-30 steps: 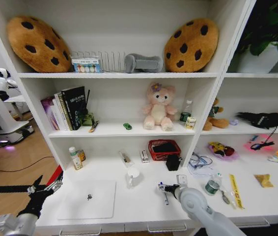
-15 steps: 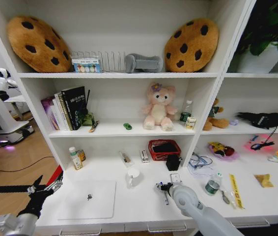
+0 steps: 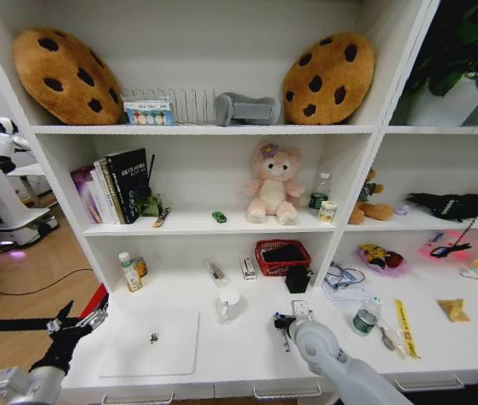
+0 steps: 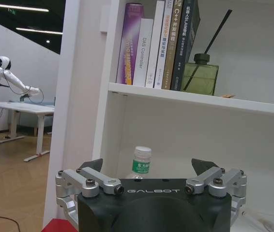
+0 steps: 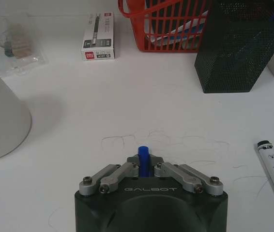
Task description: Organize the objects on the table.
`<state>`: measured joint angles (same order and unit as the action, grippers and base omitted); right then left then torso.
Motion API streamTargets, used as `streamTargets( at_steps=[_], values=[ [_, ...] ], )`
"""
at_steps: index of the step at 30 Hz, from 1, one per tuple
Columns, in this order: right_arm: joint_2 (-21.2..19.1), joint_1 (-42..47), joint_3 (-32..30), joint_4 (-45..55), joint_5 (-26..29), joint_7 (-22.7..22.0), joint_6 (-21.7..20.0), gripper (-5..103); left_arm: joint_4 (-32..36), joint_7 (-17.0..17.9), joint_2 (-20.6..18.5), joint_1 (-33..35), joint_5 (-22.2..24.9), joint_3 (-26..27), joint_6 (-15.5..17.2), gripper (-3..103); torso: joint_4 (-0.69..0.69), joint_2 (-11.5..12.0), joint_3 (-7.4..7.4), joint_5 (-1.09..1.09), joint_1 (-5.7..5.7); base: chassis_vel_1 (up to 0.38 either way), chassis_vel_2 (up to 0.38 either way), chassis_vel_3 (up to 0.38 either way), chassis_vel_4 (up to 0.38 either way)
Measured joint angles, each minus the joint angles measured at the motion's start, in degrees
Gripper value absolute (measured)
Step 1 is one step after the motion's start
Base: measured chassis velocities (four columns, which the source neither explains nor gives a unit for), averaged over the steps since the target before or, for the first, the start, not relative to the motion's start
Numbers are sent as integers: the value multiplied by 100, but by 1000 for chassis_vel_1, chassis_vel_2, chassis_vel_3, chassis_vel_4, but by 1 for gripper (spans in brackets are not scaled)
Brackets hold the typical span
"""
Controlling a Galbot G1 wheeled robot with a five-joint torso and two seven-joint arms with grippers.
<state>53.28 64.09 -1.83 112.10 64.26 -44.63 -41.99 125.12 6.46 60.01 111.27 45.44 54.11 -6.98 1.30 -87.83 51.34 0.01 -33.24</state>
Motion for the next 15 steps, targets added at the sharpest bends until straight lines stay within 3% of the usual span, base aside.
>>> streamTargets(
  at_steps=[5,8,11,12,14,15],
  values=[
    [-8,64,-79,41,14,8,-4,9,0,0,0,0,0,0,0,100,0,0,0,0,0,0,0,0,0],
    [-7,226,-244,140,-414,294,5,9,0,0,0,0,0,0,0,100,0,2,2,2,0,0,0,0,0],
    [-30,532,-506,274,-1844,980,783,9,0,0,0,0,0,0,0,100,0,2,2,0,0,0,0,0,0],
    [-30,532,-506,274,-1844,980,783,9,0,0,0,0,0,0,0,100,0,2,2,0,0,0,0,0,0],
    [-25,744,-780,275,-2826,1372,1586,9,0,0,0,0,0,0,0,100,1,2,1,0,0,0,0,0,0],
    [-25,744,-780,275,-2826,1372,1586,9,0,0,0,0,0,0,0,100,1,2,1,0,0,0,0,0,0]
  ],
)
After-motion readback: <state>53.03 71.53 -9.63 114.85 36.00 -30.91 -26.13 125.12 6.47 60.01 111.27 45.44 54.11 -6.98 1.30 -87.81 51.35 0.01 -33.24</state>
